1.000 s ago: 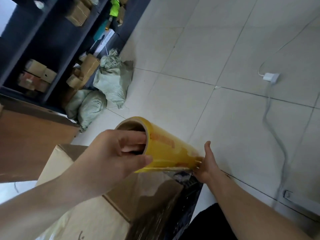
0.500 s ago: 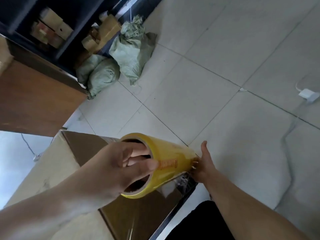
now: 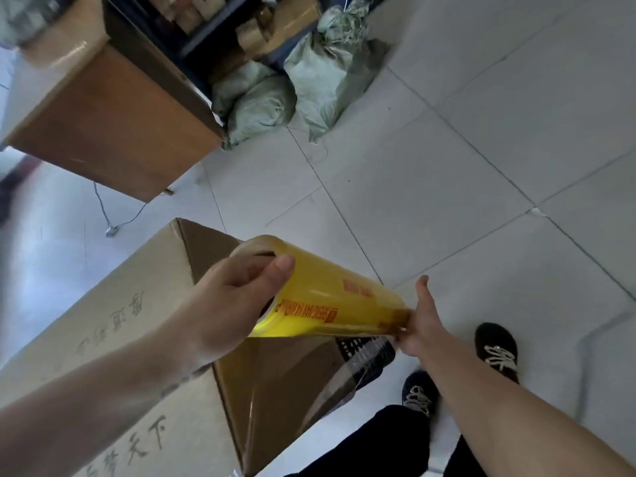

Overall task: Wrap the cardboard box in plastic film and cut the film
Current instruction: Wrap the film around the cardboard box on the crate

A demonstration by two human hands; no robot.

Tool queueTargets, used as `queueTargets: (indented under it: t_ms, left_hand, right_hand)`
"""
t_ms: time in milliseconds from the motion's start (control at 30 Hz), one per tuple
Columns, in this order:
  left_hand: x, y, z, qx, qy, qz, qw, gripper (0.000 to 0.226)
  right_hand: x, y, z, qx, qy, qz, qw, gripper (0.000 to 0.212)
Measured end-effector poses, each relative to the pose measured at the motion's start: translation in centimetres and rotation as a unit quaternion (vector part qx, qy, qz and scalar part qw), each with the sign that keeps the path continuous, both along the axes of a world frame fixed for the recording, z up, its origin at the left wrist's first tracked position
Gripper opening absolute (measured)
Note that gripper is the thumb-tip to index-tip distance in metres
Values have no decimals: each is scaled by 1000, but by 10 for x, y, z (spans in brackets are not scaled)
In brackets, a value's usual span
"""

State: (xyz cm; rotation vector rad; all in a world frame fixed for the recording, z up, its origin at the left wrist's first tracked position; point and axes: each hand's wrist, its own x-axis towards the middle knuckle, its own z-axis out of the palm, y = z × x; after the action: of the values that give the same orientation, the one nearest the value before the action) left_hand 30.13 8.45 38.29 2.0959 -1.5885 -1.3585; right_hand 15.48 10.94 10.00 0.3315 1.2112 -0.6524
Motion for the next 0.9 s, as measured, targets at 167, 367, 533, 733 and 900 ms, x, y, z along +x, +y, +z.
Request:
queueTargets:
  t_ms: [167,367,533,733,900]
  left_hand:
    - [-12,-12,3,-2,30,152,988,42]
    - [-21,-34,9,-39,17,234,971,29]
    - [-18,-54,9,-61,-12,293,954,23]
    - [-7,-69,14,-68,-39,339,937,74]
    - [-3,-75,9,-87,-43,375,922,26]
  right_hand:
    - [-14,-26,4,-6,17,69,997,115]
    - [-19,-66,3,-22,-13,122,992,104]
    - [-20,-97,8,-33,-26,187,982,89]
    - [-9,-127,9,-37,-48,249,967,92]
    - [4,-147,18,-45,-60,293,953,96]
